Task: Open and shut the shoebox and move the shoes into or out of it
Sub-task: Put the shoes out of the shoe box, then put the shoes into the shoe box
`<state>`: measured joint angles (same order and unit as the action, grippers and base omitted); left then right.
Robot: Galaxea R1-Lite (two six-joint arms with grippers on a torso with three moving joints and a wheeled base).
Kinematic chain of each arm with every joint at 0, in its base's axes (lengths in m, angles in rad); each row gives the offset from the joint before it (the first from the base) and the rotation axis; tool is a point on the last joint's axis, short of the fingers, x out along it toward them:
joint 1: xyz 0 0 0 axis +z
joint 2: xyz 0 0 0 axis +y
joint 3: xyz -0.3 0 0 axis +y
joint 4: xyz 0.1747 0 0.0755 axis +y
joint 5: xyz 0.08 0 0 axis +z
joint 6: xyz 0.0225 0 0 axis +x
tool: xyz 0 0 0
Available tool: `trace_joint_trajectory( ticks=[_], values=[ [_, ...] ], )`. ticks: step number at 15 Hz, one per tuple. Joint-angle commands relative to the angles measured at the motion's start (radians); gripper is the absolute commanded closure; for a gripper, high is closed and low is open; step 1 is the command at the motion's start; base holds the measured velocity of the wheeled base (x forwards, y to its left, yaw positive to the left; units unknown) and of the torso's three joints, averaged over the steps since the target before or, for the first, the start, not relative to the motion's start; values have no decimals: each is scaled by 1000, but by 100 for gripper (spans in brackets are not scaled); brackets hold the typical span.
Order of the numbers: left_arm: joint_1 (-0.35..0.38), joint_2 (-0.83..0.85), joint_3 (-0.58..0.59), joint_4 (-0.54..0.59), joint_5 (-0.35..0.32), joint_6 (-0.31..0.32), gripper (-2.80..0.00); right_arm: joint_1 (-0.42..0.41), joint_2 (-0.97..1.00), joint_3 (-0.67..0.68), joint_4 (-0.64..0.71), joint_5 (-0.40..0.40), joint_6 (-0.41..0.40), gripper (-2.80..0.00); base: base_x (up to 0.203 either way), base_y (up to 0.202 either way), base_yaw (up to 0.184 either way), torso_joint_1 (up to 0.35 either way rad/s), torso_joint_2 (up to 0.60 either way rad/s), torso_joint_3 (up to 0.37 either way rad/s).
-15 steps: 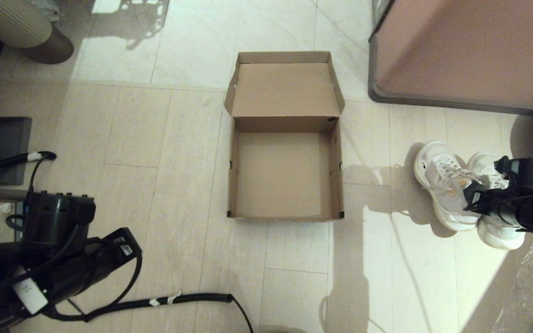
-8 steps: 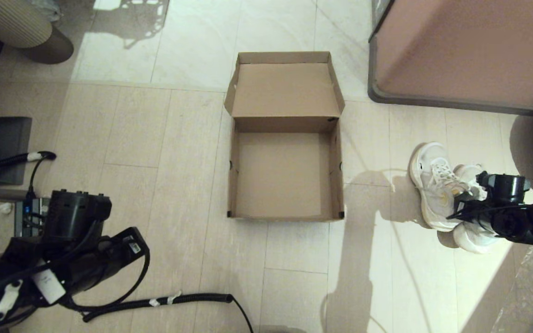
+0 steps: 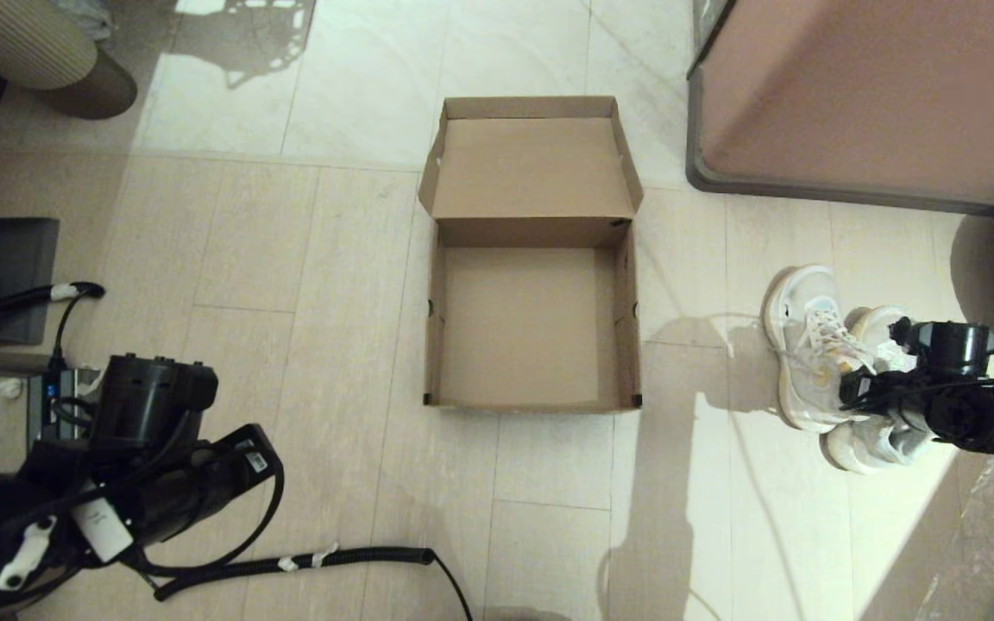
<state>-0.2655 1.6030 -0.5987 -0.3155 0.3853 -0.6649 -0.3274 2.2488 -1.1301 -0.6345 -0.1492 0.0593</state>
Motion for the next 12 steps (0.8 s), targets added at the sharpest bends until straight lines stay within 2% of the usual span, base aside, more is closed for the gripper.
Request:
trace_joint_trajectory(
  ticks=[1,5,6,8,9,12],
  values=[
    [-1,6,0,-2,3,-4,0,-2,-151,79,-2,33,-6,-280,0,0,0,0,0,0],
    [-1,-8,5,-2,5,-5,0,1,-321,207,-2,64,-13,-280,0,0,0,0,0,0],
    [-1,-19,20,-2,8,-6,0,18,-344,221,-1,66,-13,-280,0,0,0,0,0,0],
    [0,-51,61,-2,10,-5,0,104,-373,225,-1,66,-12,-280,0,0,0,0,0,0],
    [0,-75,80,-2,10,-5,0,154,-380,219,-1,64,-11,0,0,0,0,0,0,0],
    [3,-114,105,-2,27,-2,0,315,-378,195,0,60,-4,0,0,0,0,0,0,0]
  ],
)
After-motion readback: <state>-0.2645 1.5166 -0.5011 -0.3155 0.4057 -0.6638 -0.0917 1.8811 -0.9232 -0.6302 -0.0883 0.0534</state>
